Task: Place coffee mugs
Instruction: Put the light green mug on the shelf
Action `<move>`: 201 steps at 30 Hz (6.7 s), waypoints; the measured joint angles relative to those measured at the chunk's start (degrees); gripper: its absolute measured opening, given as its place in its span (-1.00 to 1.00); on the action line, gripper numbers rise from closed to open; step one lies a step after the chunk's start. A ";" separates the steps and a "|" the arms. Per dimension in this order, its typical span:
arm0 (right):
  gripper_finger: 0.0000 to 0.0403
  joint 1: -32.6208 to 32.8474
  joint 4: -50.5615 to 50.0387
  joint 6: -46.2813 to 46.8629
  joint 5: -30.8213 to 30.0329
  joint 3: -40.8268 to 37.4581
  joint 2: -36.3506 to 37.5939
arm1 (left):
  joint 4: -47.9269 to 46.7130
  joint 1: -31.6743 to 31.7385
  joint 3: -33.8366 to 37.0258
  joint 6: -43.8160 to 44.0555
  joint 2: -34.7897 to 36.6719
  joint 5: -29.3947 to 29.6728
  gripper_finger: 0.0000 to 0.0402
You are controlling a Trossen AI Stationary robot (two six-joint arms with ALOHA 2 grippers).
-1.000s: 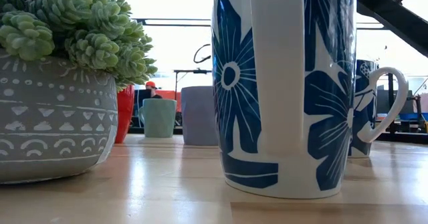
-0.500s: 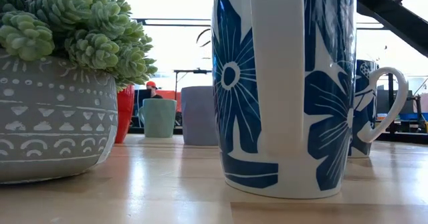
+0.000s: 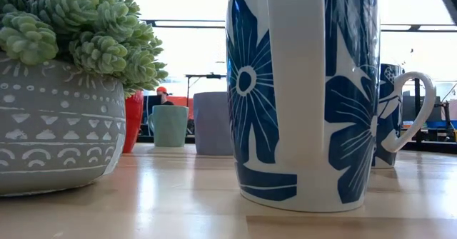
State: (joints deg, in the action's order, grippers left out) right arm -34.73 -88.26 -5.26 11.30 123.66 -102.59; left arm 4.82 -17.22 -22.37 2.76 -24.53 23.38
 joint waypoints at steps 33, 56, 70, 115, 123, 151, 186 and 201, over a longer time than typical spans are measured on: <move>-0.28 28.94 71.87 18.96 -3.34 -93.80 66.10 | -0.64 0.00 0.00 1.64 -0.07 -0.02 -0.13; -0.28 33.02 85.37 25.04 -4.81 -94.44 63.91 | -9.22 6.39 -16.19 8.43 -14.74 16.17 -0.13; -0.28 33.02 83.95 24.43 -1.84 -94.43 63.91 | -50.43 30.02 -50.16 7.40 -40.79 -4.91 -0.13; -0.28 33.02 76.53 24.48 2.68 -94.38 63.93 | -55.29 41.62 -54.01 11.49 -75.24 -9.64 -0.13; -0.28 33.02 76.53 24.48 2.73 -94.38 63.98 | -56.08 41.38 -54.01 11.67 -78.20 -9.32 -0.13; -0.28 33.02 76.44 24.72 3.46 -94.38 64.00 | -55.50 41.64 -53.96 11.31 -82.12 -9.89 -0.18; -0.28 33.02 76.42 24.29 5.41 -94.38 64.00 | -70.78 42.71 -75.54 0.55 -78.68 -12.23 -0.97; -0.28 33.02 80.46 13.91 -2.59 -94.44 66.61 | -70.93 39.07 -99.04 -9.02 -82.56 -12.26 -0.97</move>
State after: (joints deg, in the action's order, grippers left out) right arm -1.72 -7.79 8.66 8.71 29.21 -35.98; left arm -66.11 21.86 -121.41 -6.25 -107.09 11.12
